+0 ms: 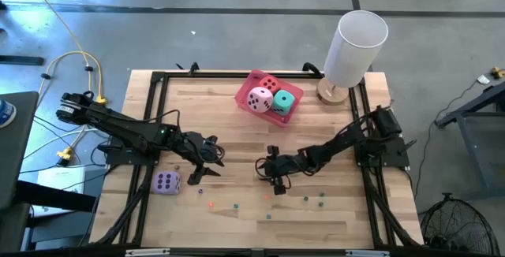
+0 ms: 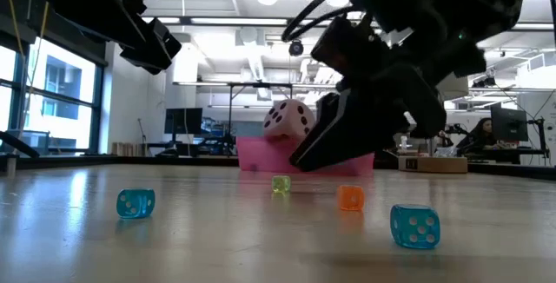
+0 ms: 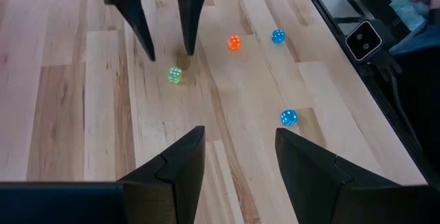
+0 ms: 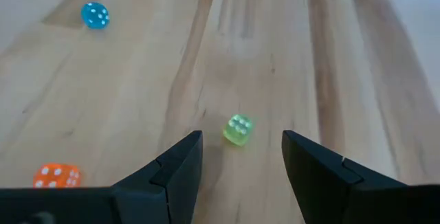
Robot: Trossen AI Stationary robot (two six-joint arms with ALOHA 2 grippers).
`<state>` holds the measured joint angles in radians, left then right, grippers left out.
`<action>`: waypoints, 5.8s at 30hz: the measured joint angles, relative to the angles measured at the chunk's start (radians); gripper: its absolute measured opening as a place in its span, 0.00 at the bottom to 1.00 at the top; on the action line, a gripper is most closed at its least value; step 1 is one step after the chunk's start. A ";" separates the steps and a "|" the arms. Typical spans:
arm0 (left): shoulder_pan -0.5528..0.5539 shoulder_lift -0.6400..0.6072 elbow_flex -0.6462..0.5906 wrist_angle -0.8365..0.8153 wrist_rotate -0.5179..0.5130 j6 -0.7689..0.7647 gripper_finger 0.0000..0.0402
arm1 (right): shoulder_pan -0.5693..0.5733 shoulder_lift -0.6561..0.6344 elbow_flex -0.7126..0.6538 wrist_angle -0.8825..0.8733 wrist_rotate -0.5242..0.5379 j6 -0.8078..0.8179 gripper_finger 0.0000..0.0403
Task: Pick & Place Dice
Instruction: Put the small light green dice into the pink bin, then put the large purple dice into the pink bin
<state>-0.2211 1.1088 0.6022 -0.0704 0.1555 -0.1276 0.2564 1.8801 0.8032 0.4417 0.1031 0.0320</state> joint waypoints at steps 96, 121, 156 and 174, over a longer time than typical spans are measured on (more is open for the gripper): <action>0.000 0.000 0.000 -0.003 -0.013 0.000 0.43 | -0.242 -0.370 0.005 -0.531 0.448 0.331 0.09; 0.000 0.000 0.000 0.010 -0.110 -0.030 0.43 | -0.370 -0.339 0.005 -0.591 0.406 0.542 0.44; -0.037 0.000 0.000 0.087 -0.109 -0.034 0.69 | -0.164 -0.339 0.005 -0.314 0.705 0.184 0.52; -0.065 0.000 0.006 0.083 -0.203 -0.069 0.99 | -0.164 -0.339 0.005 -0.327 0.646 0.185 0.52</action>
<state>-0.2863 1.1084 0.6084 0.0129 -0.0472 -0.1970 0.0921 1.5410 0.8085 0.1152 0.7486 0.2166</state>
